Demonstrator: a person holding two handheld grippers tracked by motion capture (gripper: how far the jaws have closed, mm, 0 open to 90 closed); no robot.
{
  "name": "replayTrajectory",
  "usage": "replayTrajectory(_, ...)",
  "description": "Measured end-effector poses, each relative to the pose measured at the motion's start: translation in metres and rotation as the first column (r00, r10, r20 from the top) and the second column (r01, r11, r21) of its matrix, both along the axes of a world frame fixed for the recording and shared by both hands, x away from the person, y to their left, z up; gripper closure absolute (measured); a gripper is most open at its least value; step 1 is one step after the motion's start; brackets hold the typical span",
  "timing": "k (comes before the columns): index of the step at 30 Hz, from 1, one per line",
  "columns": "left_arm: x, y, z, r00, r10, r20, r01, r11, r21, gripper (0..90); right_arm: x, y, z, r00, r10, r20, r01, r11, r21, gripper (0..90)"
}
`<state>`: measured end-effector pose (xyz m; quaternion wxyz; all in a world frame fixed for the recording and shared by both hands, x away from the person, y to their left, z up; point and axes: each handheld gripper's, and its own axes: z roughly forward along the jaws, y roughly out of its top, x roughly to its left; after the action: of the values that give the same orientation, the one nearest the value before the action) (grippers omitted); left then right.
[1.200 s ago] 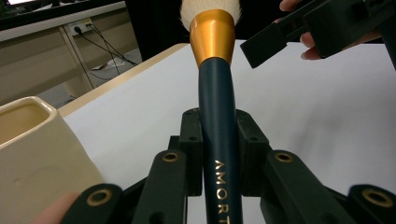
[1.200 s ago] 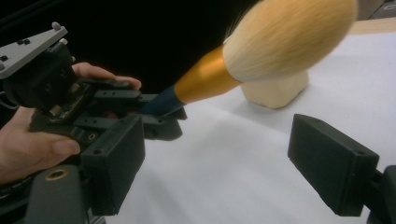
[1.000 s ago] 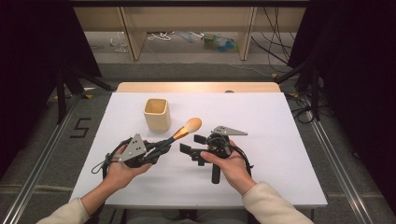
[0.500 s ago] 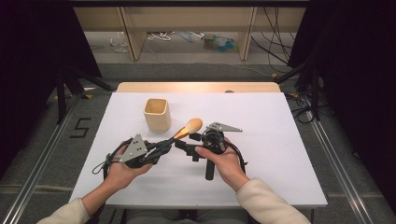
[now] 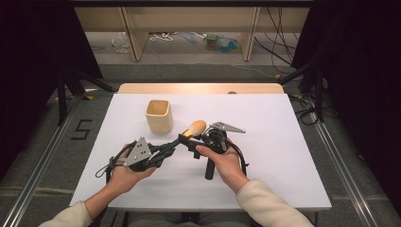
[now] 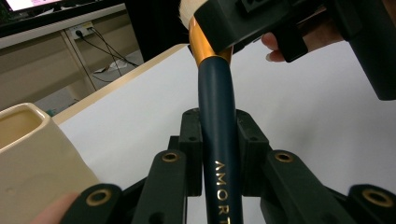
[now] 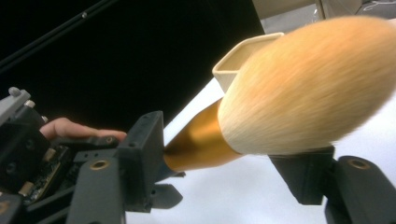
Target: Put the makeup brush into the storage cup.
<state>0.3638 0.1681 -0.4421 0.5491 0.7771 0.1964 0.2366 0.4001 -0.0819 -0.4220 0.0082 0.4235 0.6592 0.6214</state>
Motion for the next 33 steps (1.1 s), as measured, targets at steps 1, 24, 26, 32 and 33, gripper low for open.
replayTrajectory(1,0.0,0.0,-0.001,1.0,-0.003,-0.003,0.003,1.0,0.001,75.9,-0.001,0.0,0.001,1.0,-0.006,0.001,0.006,1.0,0.009,44.0)
replayTrajectory(24,0.0,-0.008,0.002,0.9957,-0.045,-0.082,0.045,0.999,-0.005,39.3,-0.011,-0.003,0.026,0.9639,0.119,0.238,-0.047,0.956,-0.289,66.6)
replayTrajectory(26,0.0,-0.009,0.003,0.9949,-0.051,-0.087,0.051,0.9987,-0.005,38.2,-0.011,-0.004,0.028,0.9599,0.119,0.254,-0.038,0.952,-0.304,66.6)
replayTrajectory(32,-0.001,-0.011,0.004,0.9914,-0.059,-0.117,0.055,0.9979,-0.034,35.2,-0.011,-0.006,0.03,0.9533,0.144,0.266,-0.051,0.944,-0.327,66.6)
replayTrajectory(33,0.0,-0.012,0.004,0.9906,-0.061,-0.123,0.056,0.9976,-0.04,35.0,-0.011,-0.006,0.03,0.9522,0.148,0.267,-0.052,0.941,-0.335,66.6)
